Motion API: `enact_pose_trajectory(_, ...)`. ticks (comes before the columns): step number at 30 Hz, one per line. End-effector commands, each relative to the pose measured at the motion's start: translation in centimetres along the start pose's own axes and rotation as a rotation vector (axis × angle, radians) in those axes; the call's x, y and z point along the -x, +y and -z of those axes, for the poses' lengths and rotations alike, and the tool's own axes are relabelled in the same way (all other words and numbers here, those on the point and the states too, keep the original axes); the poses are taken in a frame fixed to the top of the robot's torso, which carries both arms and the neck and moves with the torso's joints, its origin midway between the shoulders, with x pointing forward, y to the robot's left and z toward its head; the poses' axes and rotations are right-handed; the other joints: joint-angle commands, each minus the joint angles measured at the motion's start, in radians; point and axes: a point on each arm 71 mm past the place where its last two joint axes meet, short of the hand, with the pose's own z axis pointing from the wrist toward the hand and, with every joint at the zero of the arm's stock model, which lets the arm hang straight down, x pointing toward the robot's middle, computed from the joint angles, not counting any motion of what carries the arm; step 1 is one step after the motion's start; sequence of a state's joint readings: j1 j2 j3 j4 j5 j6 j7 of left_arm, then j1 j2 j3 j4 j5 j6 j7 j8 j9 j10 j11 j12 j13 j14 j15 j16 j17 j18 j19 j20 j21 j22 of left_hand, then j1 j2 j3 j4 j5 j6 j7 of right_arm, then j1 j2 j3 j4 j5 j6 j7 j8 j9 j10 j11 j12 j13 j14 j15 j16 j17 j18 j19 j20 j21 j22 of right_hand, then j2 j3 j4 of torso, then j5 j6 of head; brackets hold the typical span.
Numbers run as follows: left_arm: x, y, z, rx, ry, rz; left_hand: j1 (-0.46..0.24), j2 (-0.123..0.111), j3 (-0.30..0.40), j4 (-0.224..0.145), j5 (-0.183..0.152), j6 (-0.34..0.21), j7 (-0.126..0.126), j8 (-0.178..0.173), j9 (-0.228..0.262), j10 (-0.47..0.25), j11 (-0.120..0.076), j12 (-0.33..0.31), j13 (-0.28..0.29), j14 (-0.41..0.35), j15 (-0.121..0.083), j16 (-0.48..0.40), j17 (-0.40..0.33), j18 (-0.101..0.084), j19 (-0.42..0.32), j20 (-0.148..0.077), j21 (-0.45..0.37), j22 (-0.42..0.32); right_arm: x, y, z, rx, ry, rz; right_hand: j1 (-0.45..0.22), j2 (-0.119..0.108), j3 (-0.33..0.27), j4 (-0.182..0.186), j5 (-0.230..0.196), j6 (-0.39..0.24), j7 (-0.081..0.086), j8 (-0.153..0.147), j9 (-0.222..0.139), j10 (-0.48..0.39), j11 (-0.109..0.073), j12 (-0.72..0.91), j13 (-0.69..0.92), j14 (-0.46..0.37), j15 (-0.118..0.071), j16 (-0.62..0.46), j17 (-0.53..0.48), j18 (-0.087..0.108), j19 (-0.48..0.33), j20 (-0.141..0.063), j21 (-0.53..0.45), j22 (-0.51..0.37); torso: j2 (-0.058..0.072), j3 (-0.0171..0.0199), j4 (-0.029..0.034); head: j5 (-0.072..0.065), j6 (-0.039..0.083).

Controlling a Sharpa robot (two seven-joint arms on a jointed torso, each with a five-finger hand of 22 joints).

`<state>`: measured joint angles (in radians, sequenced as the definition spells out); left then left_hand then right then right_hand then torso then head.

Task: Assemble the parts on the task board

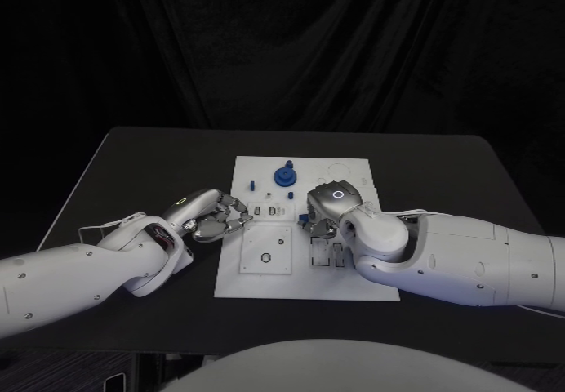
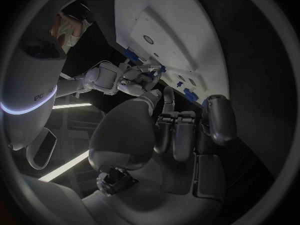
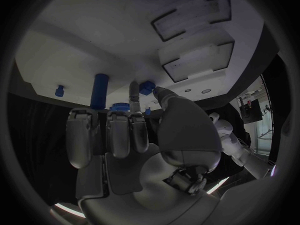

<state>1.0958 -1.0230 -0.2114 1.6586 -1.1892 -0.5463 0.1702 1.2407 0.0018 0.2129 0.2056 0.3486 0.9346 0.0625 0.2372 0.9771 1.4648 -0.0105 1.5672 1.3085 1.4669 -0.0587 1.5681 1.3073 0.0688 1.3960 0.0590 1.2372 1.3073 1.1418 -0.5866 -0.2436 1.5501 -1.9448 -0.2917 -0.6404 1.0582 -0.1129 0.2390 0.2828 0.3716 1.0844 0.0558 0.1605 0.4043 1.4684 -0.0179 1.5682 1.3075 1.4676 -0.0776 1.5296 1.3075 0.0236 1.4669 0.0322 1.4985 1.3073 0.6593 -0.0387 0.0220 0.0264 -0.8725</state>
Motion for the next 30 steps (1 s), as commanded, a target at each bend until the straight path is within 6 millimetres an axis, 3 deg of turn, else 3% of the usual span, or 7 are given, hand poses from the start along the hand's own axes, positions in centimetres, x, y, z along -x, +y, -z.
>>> enact_pose_trajectory(1, -0.13, -0.10, -0.22, -0.001, 0.014, 0.007, 0.008, 0.004, 0.000, 0.007, 0.004, 0.007, -0.002, 0.007, -0.001, 0.106, 0.003, 0.004, 0.262, 0.104, 0.004, 0.003, 0.263, 0.005, 0.001, -0.001, 0.001, 0.168, -0.23, 0.01, 0.00, -0.011, -0.003, 0.007, 0.020, -0.001, 0.009, -0.003, 0.009, -0.006, 0.002, -0.004, 0.003, 0.102, -0.001, 0.002, 0.262, 0.093, -0.004, -0.003, 0.213, -0.003, 0.073, -0.005, -0.006, 0.237, 0.001, -0.0009, 0.0008, 0.000, 0.000)
enact_pose_trajectory(11, -0.29, -0.09, -0.44, 0.002, 0.023, 0.008, 0.008, 0.005, 0.000, 0.009, 0.006, 0.009, -0.002, 0.007, -0.002, 0.106, 0.003, 0.004, 0.262, 0.104, 0.004, 0.003, 0.263, 0.005, 0.001, -0.001, 0.000, 0.167, -0.29, 0.23, -0.22, 0.004, -0.017, -0.002, 0.087, -0.013, 0.026, -0.031, 0.014, -0.005, 0.001, -0.003, 0.017, 0.098, -0.002, -0.001, 0.256, 0.093, -0.005, -0.004, 0.209, -0.002, 0.070, -0.005, -0.010, 0.235, 0.001, -0.0021, 0.0023, -0.001, 0.000)
enact_pose_trajectory(20, -0.43, 0.00, -0.67, 0.003, 0.029, 0.007, 0.009, 0.006, 0.000, 0.010, 0.007, 0.010, -0.003, 0.007, -0.003, 0.106, 0.003, 0.004, 0.262, 0.104, 0.003, 0.003, 0.263, 0.005, 0.000, -0.001, -0.002, 0.167, -0.05, 0.27, -0.20, 0.040, -0.064, -0.035, 0.197, -0.022, 0.062, -0.105, 0.058, -0.008, -0.002, 0.001, 0.037, 0.091, -0.006, -0.007, 0.244, 0.091, -0.008, -0.007, 0.204, 0.000, 0.066, -0.008, -0.017, 0.232, 0.000, -0.0007, 0.0009, 0.002, 0.000)
enact_pose_trajectory(21, -0.45, 0.01, -0.69, 0.003, 0.030, 0.007, 0.009, 0.006, 0.000, 0.010, 0.007, 0.010, -0.003, 0.007, -0.003, 0.106, 0.003, 0.004, 0.262, 0.104, 0.003, 0.003, 0.263, 0.005, 0.000, -0.001, -0.002, 0.167, -0.02, 0.23, -0.17, 0.045, -0.070, -0.039, 0.219, -0.022, 0.091, -0.117, -0.002, -0.008, -0.002, 0.001, 0.041, 0.090, -0.006, -0.008, 0.243, 0.091, -0.008, -0.007, 0.203, 0.000, 0.066, -0.009, -0.017, 0.232, 0.000, -0.0004, 0.0003, 0.003, 0.000)
enact_pose_trajectory(22, -0.46, 0.02, -0.72, 0.003, 0.030, 0.006, 0.009, 0.006, 0.000, 0.010, 0.007, 0.010, -0.003, 0.007, -0.003, 0.106, 0.003, 0.004, 0.262, 0.104, 0.003, 0.003, 0.263, 0.005, 0.000, -0.001, -0.002, 0.167, 0.01, 0.18, -0.14, 0.049, -0.077, -0.043, 0.224, -0.025, 0.104, -0.119, -0.014, -0.007, -0.001, 0.001, 0.043, 0.091, -0.005, -0.007, 0.244, 0.091, -0.008, -0.007, 0.203, 0.000, 0.066, -0.008, -0.017, 0.232, 0.000, -0.0005, 0.0000, 0.005, 0.000)
enact_pose_trajectory(30, -0.54, 0.15, -0.91, 0.003, 0.032, 0.004, 0.011, 0.007, 0.001, 0.010, 0.009, 0.008, -0.003, 0.005, -0.005, 0.106, 0.002, 0.004, 0.262, 0.104, 0.003, 0.003, 0.263, 0.006, -0.003, -0.002, -0.006, 0.165, 0.49, -0.17, 0.36, 0.104, -0.157, -0.093, 0.254, -0.052, 0.168, -0.150, -0.007, 0.000, -0.001, 0.007, 0.058, 0.099, -0.005, 0.000, 0.258, 0.092, -0.007, -0.002, 0.208, -0.004, 0.072, -0.007, -0.002, 0.237, -0.001, 0.0002, 0.0007, 0.008, 0.000)
